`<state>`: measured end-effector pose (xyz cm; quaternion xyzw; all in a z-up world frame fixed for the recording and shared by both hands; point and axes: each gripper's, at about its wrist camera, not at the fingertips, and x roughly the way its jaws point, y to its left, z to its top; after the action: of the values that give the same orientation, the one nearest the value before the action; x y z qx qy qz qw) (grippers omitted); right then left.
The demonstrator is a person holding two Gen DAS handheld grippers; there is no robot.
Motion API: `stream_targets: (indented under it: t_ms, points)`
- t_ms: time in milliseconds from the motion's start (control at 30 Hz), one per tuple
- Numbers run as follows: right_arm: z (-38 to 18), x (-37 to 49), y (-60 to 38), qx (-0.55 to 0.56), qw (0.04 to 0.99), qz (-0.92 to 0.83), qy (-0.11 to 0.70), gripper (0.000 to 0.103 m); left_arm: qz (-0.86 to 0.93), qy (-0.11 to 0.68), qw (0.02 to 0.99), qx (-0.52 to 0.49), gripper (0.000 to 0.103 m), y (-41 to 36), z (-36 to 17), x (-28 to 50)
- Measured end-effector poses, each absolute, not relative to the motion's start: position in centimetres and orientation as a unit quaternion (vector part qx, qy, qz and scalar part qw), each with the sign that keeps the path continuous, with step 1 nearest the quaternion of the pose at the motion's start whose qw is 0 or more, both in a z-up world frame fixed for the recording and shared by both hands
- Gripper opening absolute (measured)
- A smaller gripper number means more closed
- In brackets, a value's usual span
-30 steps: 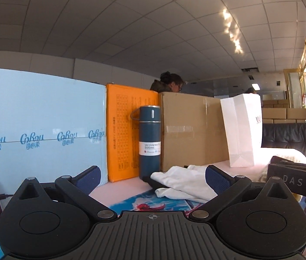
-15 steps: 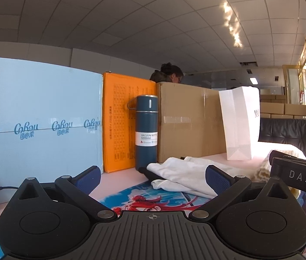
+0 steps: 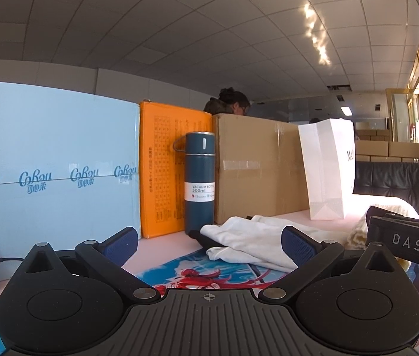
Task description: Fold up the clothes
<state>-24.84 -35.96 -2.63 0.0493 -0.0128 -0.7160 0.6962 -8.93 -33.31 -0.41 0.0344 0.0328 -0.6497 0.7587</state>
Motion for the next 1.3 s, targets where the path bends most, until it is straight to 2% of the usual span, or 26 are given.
stream_targets:
  t_ms: [1300]
  points:
    - [-2.7, -25.08, -36.06, 0.057, 0.698, -0.714, -0.011, 0.103, -0.654, 0.034, 0.754, 0.039, 0.103, -33.59, -0.43, -9.02]
